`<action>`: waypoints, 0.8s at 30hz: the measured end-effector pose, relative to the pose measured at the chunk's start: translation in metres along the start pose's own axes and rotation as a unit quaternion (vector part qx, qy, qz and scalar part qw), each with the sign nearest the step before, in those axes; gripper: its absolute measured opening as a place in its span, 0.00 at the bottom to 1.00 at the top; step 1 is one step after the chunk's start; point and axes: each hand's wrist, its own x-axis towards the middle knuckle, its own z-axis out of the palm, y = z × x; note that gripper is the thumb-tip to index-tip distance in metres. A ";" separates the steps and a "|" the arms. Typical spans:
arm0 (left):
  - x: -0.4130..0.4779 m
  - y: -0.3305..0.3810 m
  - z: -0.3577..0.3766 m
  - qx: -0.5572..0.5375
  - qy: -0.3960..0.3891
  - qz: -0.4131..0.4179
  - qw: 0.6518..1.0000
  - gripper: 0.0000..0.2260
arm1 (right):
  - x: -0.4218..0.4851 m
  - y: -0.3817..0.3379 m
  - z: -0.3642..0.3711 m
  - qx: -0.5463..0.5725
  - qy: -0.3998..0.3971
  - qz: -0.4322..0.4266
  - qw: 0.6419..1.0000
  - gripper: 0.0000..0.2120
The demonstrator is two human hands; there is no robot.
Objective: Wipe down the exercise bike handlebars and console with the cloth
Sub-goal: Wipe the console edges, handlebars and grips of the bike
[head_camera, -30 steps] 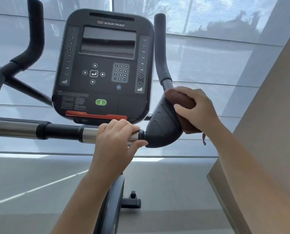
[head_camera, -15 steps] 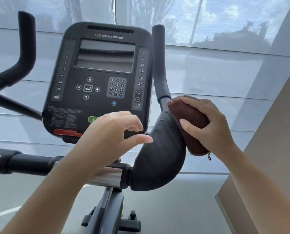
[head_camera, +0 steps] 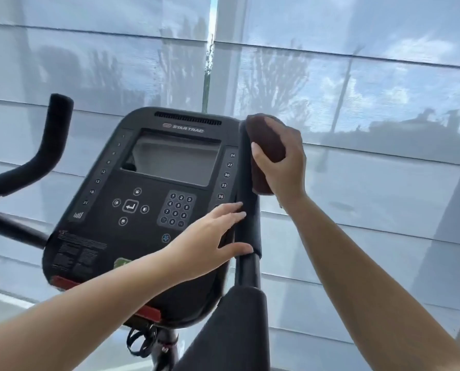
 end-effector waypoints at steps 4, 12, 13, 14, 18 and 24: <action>0.000 -0.009 0.010 -0.057 0.033 0.002 0.998 0.35 | -0.033 0.009 -0.014 0.021 -0.078 0.030 0.996 0.21; -0.005 -0.010 0.023 -0.117 0.100 0.011 0.988 0.34 | -0.097 -0.008 -0.079 0.006 -0.278 0.063 0.958 0.20; -0.005 -0.009 0.023 -0.123 0.101 0.008 0.987 0.34 | -0.085 -0.012 -0.077 -0.016 -0.271 0.039 0.962 0.20; -0.006 -0.009 0.023 -0.126 0.102 0.005 0.987 0.34 | -0.069 -0.016 -0.073 -0.031 -0.241 0.014 0.970 0.20; -0.008 -0.009 0.020 -0.123 0.104 0.007 0.987 0.31 | 0.000 -0.024 -0.034 -0.102 -0.088 -0.091 0.987 0.20; -0.017 -0.010 0.025 -0.153 0.162 0.037 0.974 0.17 | -0.006 -0.014 -0.014 -0.178 -0.147 -0.111 0.967 0.20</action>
